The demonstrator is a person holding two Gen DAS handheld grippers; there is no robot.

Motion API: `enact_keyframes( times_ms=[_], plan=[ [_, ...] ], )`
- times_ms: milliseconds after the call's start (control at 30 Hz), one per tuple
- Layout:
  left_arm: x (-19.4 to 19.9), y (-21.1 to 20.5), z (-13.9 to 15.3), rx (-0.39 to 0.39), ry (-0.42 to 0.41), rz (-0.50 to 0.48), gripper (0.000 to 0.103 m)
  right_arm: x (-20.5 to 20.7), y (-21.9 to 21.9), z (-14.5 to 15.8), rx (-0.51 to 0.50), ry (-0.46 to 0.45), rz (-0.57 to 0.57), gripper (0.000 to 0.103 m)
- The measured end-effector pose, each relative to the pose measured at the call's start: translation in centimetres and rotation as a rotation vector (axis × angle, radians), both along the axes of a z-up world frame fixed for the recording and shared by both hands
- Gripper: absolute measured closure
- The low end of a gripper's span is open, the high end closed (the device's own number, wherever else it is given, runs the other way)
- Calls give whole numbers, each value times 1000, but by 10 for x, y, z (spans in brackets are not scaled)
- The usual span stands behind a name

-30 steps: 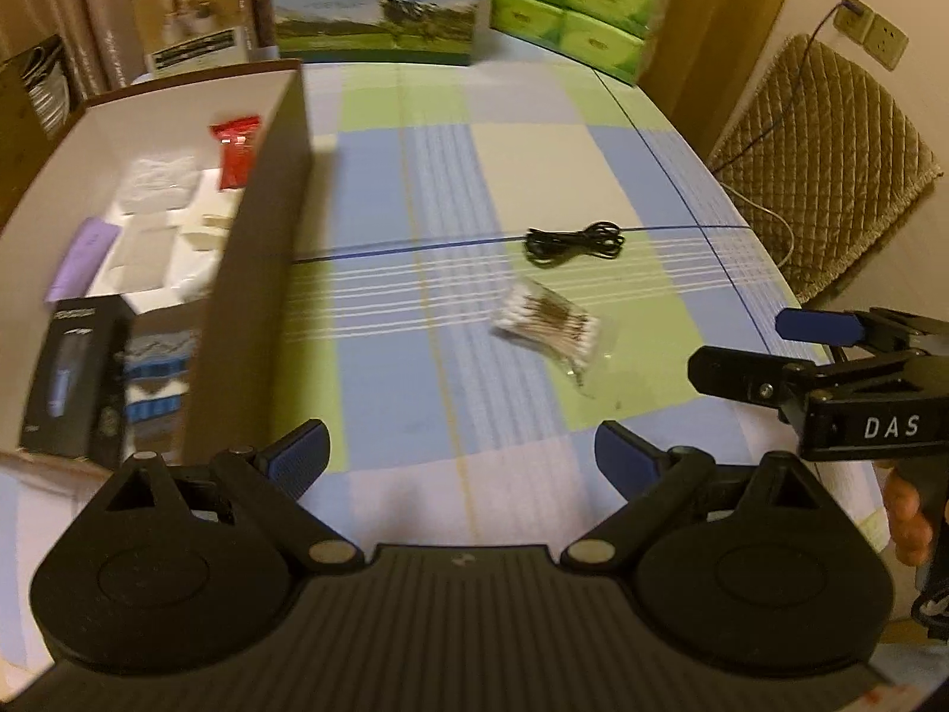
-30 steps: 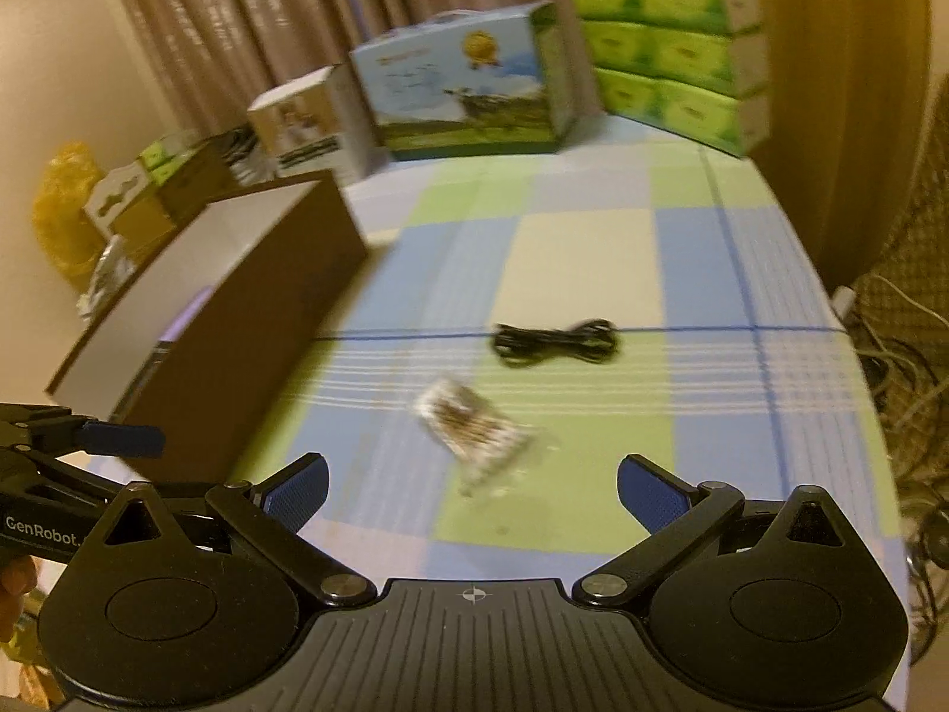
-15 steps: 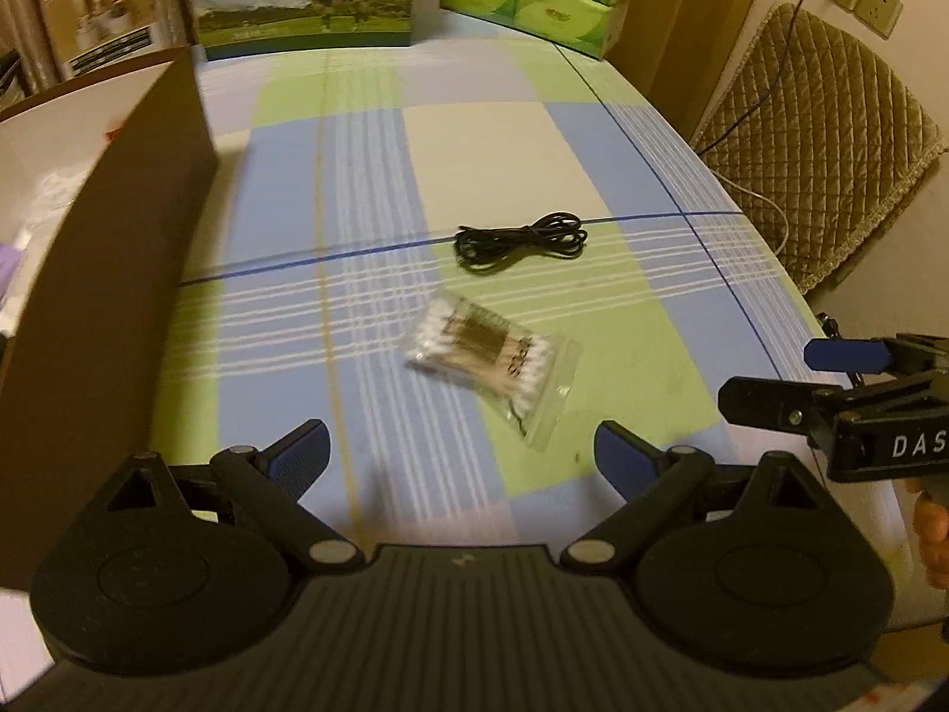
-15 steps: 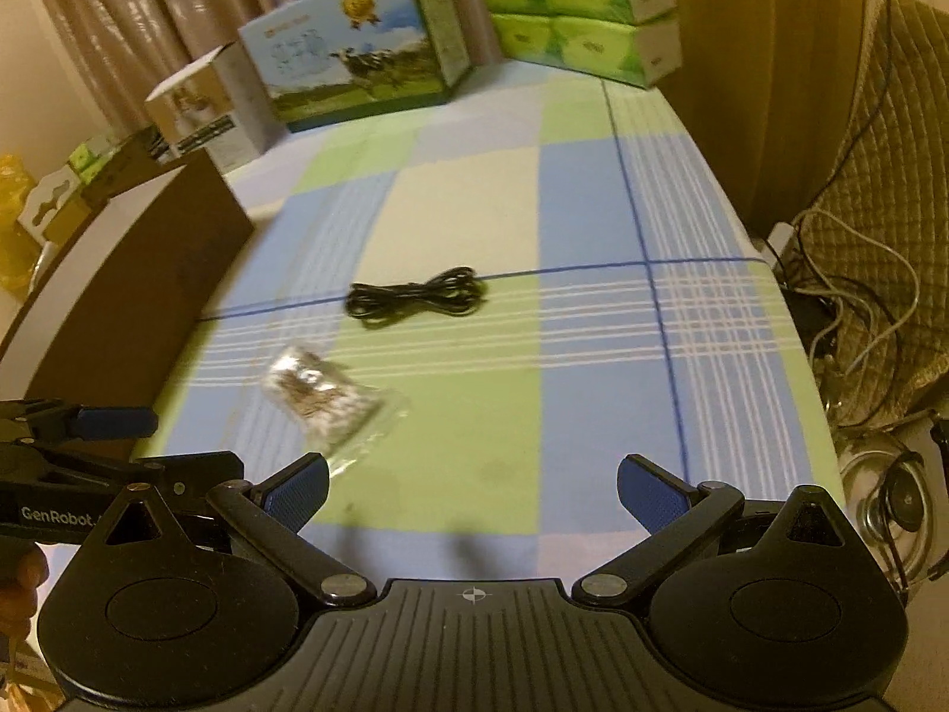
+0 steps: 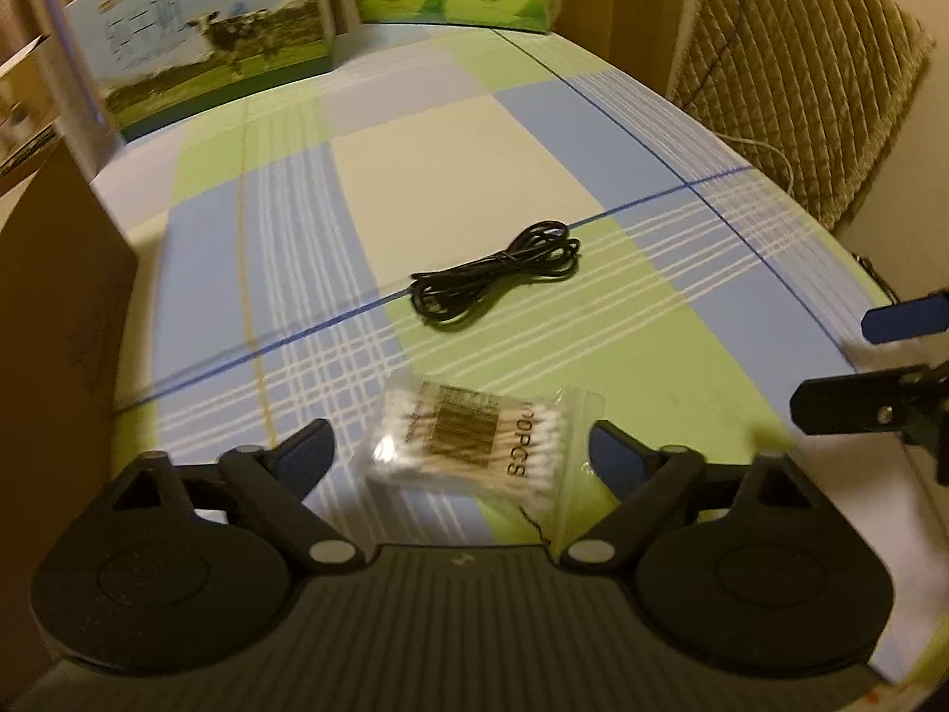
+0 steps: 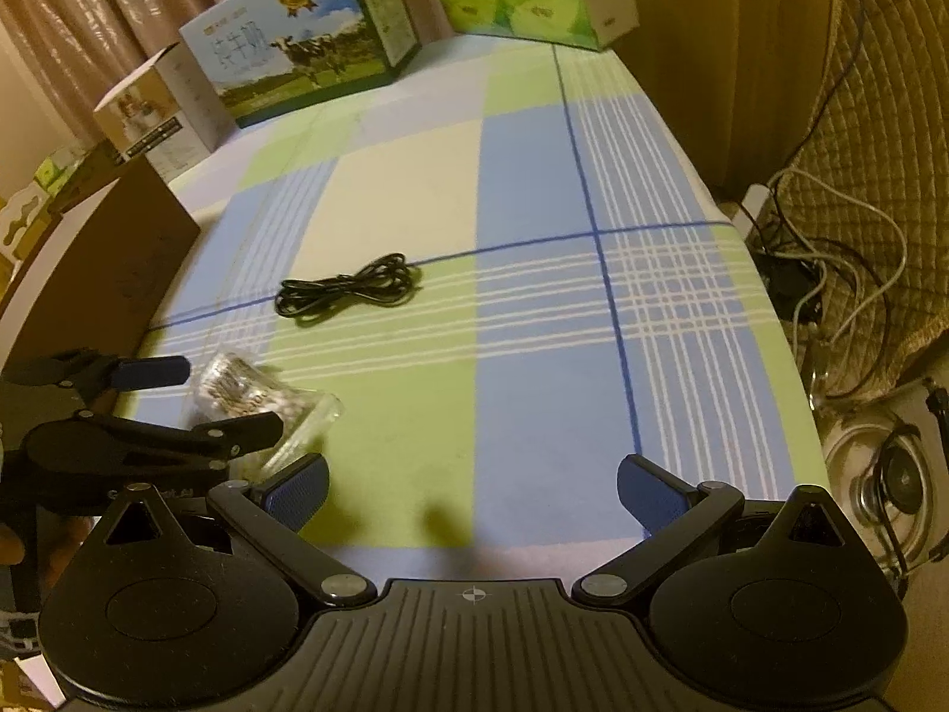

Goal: Organize objects
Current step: 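Grasp the cotton swab bag with the left gripper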

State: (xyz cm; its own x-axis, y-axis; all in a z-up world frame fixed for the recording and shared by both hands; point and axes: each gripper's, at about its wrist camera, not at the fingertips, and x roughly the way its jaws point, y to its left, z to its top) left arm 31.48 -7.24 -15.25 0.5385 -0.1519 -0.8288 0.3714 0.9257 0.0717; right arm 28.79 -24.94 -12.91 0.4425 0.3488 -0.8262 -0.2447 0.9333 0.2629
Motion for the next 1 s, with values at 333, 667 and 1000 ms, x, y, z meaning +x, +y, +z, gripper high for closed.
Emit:
enact_keyframes(
  times_ms=[333, 667, 1000],
  plan=[
    [-4, -11, -13, 68, -27, -94, 31, 14, 6, -9, -3, 16, 6, 2],
    [11, 35, -8, 26, -9, 135, 38, 35, 51, -10, 4, -52, 122, 2],
    [44, 81, -5, -14, -3, 346, 38, 68, 107, -21, 21, -137, 175, 2]
  ],
)
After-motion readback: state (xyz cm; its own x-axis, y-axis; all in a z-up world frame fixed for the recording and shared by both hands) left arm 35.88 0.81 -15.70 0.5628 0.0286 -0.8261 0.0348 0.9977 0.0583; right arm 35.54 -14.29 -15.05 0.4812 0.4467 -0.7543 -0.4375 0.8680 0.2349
